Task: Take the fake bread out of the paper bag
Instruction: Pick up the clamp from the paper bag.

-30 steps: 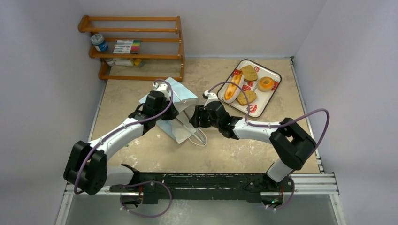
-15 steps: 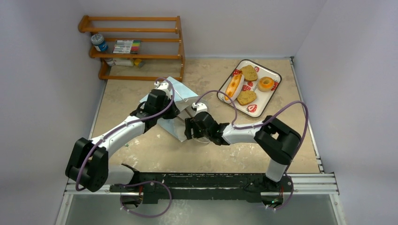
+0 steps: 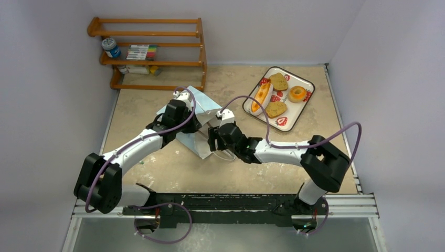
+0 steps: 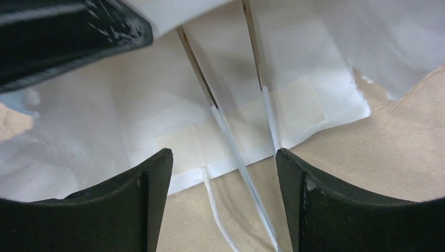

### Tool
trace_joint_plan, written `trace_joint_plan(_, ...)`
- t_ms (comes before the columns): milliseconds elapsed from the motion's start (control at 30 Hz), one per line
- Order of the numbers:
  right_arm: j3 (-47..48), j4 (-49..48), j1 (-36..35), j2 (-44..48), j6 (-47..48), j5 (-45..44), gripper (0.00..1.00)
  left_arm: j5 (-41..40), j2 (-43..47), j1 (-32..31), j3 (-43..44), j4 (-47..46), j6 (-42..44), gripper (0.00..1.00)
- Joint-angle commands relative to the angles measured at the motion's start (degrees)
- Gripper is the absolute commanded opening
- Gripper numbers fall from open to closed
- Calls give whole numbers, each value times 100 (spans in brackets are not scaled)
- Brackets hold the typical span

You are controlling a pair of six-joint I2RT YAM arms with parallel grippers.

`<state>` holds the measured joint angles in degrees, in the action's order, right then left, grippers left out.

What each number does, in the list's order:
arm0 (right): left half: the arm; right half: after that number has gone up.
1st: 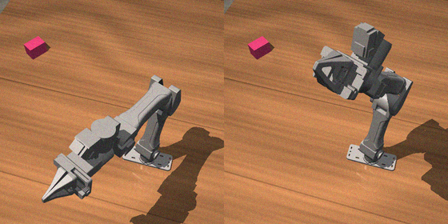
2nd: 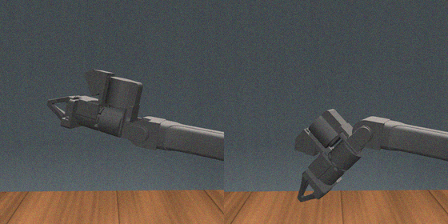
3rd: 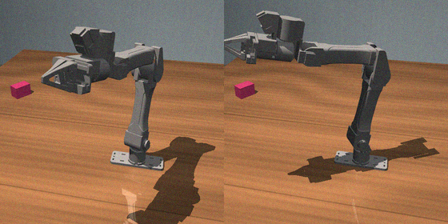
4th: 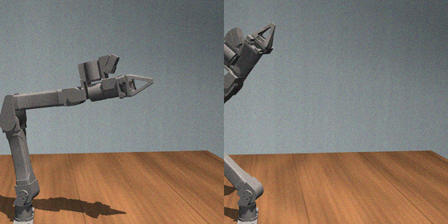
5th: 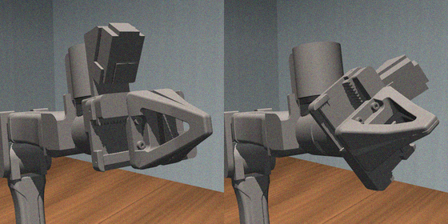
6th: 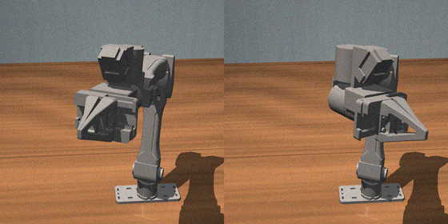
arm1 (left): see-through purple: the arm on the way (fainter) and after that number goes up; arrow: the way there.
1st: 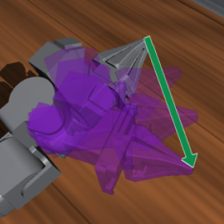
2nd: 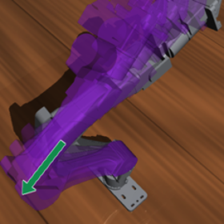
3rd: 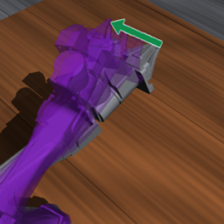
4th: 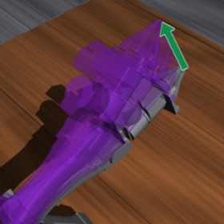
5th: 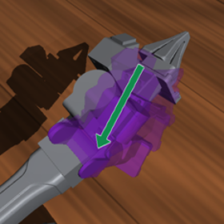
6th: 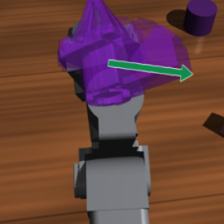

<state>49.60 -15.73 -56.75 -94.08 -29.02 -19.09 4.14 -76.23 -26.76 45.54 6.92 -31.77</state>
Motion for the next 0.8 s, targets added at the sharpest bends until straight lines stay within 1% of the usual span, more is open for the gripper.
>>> trace_joint_plan(0, 187, 69, -39, 267, 263, -429, 74, 183, -24, -31, 240, -125, 83, 0)
trace_joint_plan(167, 87, -163, -41, 24, 477, -331, 74, 214, -58, -33, 245, -162, 68, 0)
trace_joint_plan(367, -31, -397, -43, -255, 485, -325, 74, 257, -68, -31, 280, -156, 94, 0)
trace_joint_plan(767, 69, -523, -40, -713, 585, -214, 74, 315, -71, -31, 306, -51, 164, 0)
